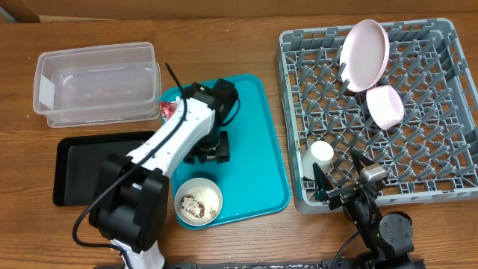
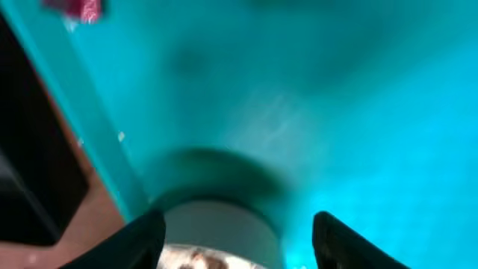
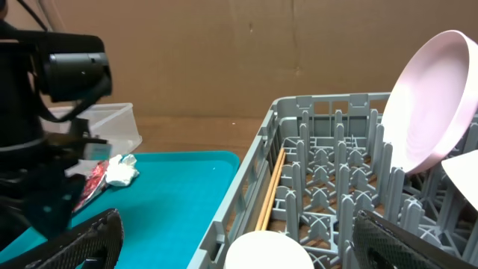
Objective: Sort waste into correct bins and load items into the dishwasher
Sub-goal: 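Reach the left gripper to the white tissue on the tray, then grasp the tissue and drop it into the clear plastic bin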
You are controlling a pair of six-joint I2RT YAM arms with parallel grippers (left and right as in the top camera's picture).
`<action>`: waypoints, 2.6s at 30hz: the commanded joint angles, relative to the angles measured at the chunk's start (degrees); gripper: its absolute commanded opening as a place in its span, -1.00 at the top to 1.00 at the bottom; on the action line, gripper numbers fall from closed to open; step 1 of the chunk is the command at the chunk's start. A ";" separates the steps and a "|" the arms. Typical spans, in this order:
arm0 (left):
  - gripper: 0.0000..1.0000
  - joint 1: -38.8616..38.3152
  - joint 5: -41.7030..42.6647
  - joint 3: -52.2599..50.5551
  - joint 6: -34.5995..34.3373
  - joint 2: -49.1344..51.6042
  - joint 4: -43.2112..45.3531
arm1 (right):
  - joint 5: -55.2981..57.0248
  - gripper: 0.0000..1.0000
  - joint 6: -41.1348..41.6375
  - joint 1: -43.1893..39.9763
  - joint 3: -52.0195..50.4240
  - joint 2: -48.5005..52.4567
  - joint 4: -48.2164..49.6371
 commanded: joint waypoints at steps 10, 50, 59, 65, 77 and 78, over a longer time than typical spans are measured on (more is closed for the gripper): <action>-0.91 6.10 -7.06 2.80 5.88 -0.31 13.03 | 0.46 -1.00 0.24 -0.28 -0.57 -0.48 0.28; 0.92 13.64 3.30 22.10 17.20 18.97 17.90 | 0.46 -1.00 0.24 -0.28 -0.57 -0.48 0.28; 0.92 15.56 2.62 40.15 14.62 18.95 -0.98 | 0.46 -1.00 0.26 -0.28 -0.57 -0.48 0.28; 0.92 22.29 -4.68 45.53 11.45 18.95 -1.25 | 0.44 -1.00 0.24 -0.28 -0.57 -0.48 0.28; -0.88 32.87 12.98 51.04 15.58 18.86 8.17 | 0.46 -1.00 0.24 -0.28 -0.57 -0.48 0.28; -0.89 32.83 13.11 52.59 16.52 18.86 6.36 | 0.44 -1.00 0.24 -0.28 -0.57 -0.48 0.28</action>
